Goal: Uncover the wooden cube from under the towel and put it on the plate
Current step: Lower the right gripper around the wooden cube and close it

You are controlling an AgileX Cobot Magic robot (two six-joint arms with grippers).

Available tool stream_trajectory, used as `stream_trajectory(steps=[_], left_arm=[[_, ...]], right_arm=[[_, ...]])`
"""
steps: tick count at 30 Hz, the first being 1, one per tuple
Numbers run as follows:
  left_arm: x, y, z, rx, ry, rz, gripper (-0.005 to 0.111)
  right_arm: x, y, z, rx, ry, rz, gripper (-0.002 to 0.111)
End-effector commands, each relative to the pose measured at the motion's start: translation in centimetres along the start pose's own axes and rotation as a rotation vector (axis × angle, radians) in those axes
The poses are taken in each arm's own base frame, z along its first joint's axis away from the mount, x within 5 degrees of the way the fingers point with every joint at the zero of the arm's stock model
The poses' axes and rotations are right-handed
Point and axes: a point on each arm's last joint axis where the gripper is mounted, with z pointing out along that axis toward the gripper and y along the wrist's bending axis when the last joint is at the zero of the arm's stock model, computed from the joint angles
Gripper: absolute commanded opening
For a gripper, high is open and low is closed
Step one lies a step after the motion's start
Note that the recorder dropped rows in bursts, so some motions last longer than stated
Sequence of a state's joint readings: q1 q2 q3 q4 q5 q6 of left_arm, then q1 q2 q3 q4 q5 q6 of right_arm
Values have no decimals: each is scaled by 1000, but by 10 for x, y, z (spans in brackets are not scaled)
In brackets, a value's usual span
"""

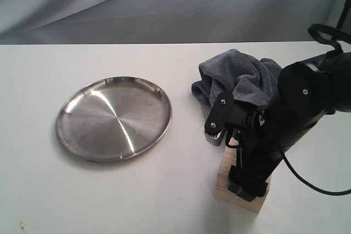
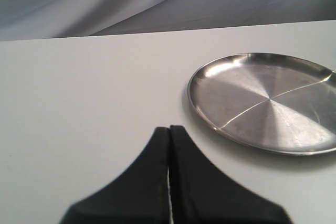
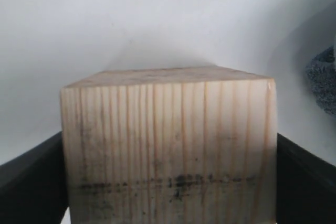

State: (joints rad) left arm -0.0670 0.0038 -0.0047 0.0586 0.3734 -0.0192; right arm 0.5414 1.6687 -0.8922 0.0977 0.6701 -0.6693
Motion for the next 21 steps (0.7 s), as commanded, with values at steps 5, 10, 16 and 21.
stream_trajectory(steps=[5,10,16,21], left_arm=[[0,0,0,3,-11,-7,0],[0,0,0,3,-11,-7,0],[0,0,0,3,-11,-7,0],[0,0,0,3,-11,-7,0]], right_arm=[[4,1,0,-20,39,-13,0],[4,1,0,-20,39,-13,0],[2,0,-1,-13,30,-14,0],[-2,-2,-6,-16,16,-5,0]])
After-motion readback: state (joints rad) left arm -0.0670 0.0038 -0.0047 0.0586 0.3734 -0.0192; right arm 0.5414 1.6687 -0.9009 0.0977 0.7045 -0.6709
